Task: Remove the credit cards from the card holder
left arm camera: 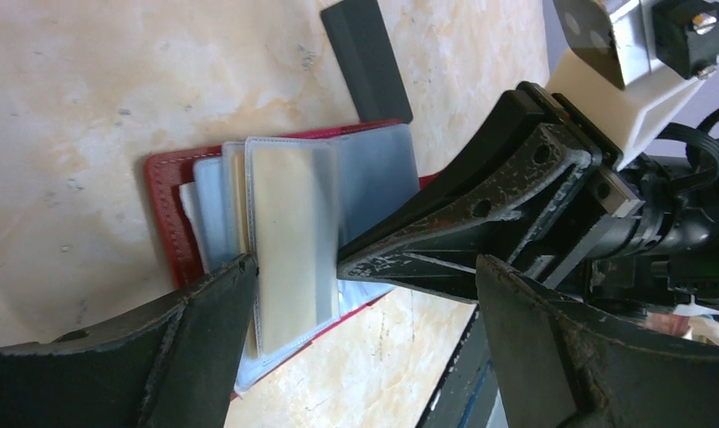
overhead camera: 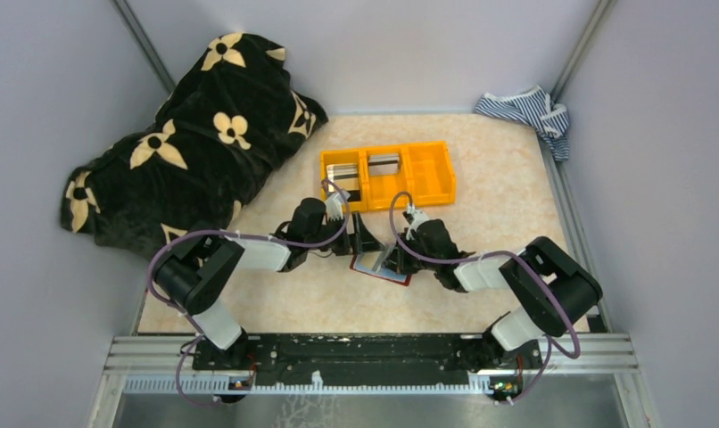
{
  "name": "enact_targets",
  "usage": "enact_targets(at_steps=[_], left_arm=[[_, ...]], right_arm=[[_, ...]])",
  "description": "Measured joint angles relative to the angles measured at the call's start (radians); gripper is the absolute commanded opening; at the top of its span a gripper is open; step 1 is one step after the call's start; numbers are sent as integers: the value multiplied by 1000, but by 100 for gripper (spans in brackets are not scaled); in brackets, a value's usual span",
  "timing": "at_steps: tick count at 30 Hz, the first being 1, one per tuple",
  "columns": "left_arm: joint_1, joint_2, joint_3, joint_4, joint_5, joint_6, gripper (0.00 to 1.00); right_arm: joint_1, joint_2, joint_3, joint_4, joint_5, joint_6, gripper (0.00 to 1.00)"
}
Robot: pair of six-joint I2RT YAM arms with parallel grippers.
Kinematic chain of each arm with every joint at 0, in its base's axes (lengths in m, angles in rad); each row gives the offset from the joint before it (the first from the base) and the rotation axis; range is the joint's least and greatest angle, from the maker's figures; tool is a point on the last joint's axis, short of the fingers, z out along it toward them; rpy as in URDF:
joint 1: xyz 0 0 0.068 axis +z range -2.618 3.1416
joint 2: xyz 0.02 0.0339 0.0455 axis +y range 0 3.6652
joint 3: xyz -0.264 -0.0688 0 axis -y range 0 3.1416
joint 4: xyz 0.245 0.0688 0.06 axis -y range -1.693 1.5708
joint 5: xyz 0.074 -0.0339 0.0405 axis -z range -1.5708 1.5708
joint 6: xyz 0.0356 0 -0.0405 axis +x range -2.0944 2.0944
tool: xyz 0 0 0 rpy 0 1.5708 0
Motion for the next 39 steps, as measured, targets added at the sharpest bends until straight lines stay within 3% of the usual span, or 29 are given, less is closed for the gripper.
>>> enact_targets(at_steps=[7,23,39], left_arm=[[-16,6,5,32,-11,-8,96],[-63,8,6,98,124,-106,95],[-71,78,37,132,143,-114,96]], right_arm=[[-2,2,0,2,-4,1,0],[-2,18,0,34,-7,9,0],[-38,-368,-16,-322,207,-21,2]])
